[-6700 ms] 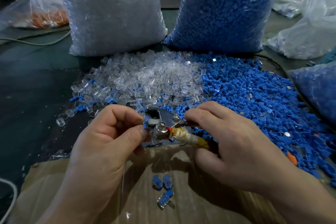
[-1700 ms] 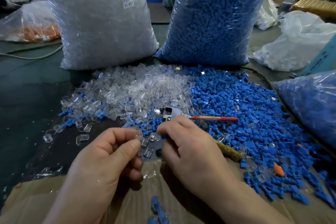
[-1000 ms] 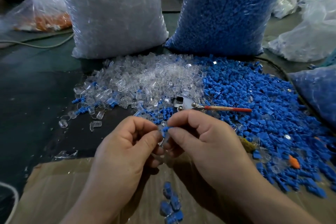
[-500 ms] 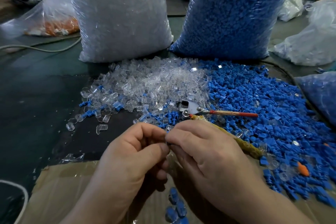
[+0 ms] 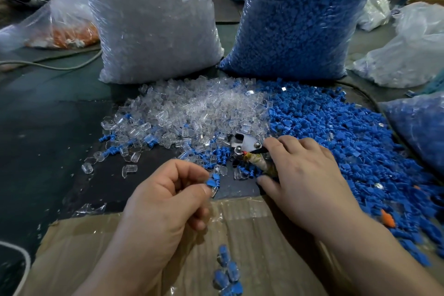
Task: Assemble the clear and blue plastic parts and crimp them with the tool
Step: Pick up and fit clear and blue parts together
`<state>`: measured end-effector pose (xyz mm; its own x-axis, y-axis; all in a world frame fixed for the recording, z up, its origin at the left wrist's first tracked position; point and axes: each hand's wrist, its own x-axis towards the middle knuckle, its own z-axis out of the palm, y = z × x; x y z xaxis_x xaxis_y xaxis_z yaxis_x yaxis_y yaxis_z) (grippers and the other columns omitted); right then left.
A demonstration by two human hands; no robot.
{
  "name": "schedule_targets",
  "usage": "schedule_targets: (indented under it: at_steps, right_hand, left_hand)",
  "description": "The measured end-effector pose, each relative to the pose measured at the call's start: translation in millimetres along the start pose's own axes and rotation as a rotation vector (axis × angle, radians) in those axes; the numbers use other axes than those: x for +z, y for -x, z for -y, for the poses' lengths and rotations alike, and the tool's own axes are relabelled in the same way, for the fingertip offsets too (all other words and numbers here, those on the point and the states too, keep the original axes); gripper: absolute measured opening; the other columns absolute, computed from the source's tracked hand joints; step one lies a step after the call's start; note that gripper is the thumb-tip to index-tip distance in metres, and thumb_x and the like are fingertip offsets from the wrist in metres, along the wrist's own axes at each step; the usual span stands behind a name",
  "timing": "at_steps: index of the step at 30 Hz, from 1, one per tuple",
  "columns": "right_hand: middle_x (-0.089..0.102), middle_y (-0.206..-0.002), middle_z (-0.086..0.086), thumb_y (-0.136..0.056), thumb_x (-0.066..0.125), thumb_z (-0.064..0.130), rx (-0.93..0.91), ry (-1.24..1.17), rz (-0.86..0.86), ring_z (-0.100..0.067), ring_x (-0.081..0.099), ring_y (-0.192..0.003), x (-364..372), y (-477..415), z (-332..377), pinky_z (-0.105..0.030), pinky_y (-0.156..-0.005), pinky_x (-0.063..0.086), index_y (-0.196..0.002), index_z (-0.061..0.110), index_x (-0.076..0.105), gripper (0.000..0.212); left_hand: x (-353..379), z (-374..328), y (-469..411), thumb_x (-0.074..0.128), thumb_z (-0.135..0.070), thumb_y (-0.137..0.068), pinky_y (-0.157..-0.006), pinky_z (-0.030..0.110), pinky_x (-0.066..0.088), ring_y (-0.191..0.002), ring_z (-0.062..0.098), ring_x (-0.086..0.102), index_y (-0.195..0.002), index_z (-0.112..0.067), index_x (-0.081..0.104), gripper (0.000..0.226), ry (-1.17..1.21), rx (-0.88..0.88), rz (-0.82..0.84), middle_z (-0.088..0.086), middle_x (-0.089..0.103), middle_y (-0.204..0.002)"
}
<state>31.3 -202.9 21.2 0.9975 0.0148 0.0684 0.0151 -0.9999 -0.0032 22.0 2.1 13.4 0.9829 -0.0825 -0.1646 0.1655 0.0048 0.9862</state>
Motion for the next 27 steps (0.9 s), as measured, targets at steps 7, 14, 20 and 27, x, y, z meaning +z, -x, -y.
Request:
schedule_targets:
  at_steps: [7, 14, 20, 27]
  right_hand:
    - [0.055, -0.115, 0.004, -0.089, 0.041, 0.046, 0.02, -0.064, -0.035, -0.022, 0.047, -0.104, -4.1, -1.9, 3.5, -0.042, -0.093, 0.035, -0.127, 0.029, 0.046, 0.042]
    - [0.058, -0.107, 0.003, -0.082, 0.046, 0.044, -0.211, -0.358, -0.268, -0.018, 0.052, -0.096, -17.6, 17.7, 11.1, -0.03, -0.076, 0.045, -0.126, 0.013, 0.056, 0.055]
    - [0.063, -0.104, 0.002, -0.08, 0.049, 0.044, -0.343, -0.354, -0.17, -0.019, 0.057, -0.094, -18.7, 23.3, 11.0, -0.035, -0.075, 0.053, -0.122, 0.013, 0.062, 0.054]
    - [0.062, -0.103, 0.002, -0.083, 0.049, 0.048, -0.402, -0.377, -0.144, -0.021, 0.057, -0.093, -18.4, 25.1, 8.7, -0.039, -0.076, 0.054, -0.122, 0.013, 0.061, 0.054]
  left_hand:
    - [-3.1, -0.9, -0.1, 0.065, 0.004, -0.088, -0.042, 0.02, 0.049, -0.046, 0.015, 0.057, -0.077, -0.026, 0.074, 0.034, 0.032, -0.001, -0.047, 0.007, 0.063, -0.058]
    - [-4.2, -2.7, -0.7, 0.066, -0.002, -0.088, -0.041, 0.022, 0.048, -0.045, 0.014, 0.055, -0.081, -0.028, 0.073, 0.028, 0.06, 0.043, -0.083, 0.003, 0.062, -0.057]
    - [-6.6, -1.6, -1.4, 0.066, -0.022, -0.066, -0.043, 0.022, 0.05, -0.053, 0.011, 0.059, -0.082, -0.029, 0.073, 0.019, 0.051, 0.196, -0.045, 0.001, 0.066, -0.065]
    - [-8.7, -0.6, 1.5, 0.064, -0.026, -0.068, -0.046, 0.023, 0.052, -0.053, 0.013, 0.061, -0.085, -0.035, 0.072, 0.02, -0.08, 0.276, -0.067, 0.002, 0.067, -0.066]
